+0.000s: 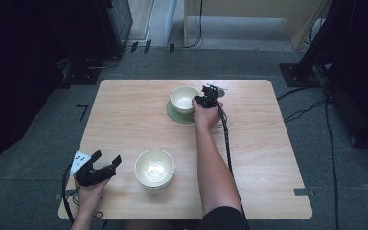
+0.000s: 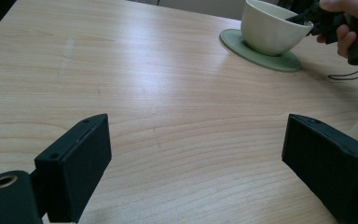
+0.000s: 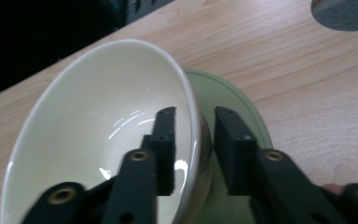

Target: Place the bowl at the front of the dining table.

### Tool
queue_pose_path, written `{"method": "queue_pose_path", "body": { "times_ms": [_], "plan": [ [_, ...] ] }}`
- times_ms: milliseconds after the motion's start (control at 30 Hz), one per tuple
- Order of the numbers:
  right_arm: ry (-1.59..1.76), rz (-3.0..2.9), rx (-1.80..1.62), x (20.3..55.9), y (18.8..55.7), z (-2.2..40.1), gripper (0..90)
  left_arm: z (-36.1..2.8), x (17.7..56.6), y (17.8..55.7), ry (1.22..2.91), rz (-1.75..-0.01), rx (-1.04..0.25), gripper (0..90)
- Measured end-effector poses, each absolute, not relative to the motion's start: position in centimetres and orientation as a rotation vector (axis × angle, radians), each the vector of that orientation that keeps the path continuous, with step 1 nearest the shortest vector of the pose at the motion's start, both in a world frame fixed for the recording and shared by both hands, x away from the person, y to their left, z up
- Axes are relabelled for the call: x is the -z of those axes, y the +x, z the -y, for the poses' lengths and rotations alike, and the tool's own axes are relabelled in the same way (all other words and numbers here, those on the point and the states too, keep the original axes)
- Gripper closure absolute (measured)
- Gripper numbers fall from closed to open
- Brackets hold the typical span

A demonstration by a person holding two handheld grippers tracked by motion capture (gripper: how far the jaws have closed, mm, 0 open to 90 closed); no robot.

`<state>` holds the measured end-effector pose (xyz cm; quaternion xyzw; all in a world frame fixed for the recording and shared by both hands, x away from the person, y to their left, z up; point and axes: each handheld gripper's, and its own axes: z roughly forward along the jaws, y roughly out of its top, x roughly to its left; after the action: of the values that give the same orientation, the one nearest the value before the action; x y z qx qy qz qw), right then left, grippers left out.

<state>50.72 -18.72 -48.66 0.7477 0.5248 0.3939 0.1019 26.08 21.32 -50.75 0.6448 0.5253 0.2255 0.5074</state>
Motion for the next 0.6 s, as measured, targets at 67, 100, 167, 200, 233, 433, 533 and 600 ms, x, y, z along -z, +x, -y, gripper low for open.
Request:
{"method": "queue_pose_path", "body": {
  "times_ms": [67,100,167,200,233,433,533,600],
  "plan": [
    [2.216,-1.544,-1.166,48.6,50.7,18.9,61.1,-21.3,50.7,26.1,1.555,-1.267,-0.544,7.8],
    [2.230,-1.535,-1.145,48.4,50.6,19.2,52.5,-21.3,50.8,26.1,1.559,-1.265,-0.546,7.9],
    [2.183,-1.535,-1.207,48.1,50.3,19.7,34.1,-21.2,50.7,26.1,1.563,-1.265,-0.548,7.9],
    [2.144,-1.556,-1.239,48.0,50.1,19.8,30.5,-21.2,50.8,26.1,1.562,-1.265,-0.549,7.8],
    [2.117,-1.573,-1.238,47.8,50.0,19.8,30.8,-21.2,50.8,26.1,1.562,-1.266,-0.550,7.9],
    [1.995,-1.595,-1.297,46.8,48.6,20.0,10.9,-21.2,50.8,26.1,1.563,-1.267,-0.553,7.9],
    [1.949,-1.619,-1.310,46.8,48.0,19.9,5.9,-21.1,50.8,26.1,1.567,-1.266,-0.552,7.9],
    [1.914,-1.626,-1.327,46.8,47.5,20.0,3.0,-21.1,50.8,26.1,1.568,-1.266,-0.553,7.9]
  ]
}}
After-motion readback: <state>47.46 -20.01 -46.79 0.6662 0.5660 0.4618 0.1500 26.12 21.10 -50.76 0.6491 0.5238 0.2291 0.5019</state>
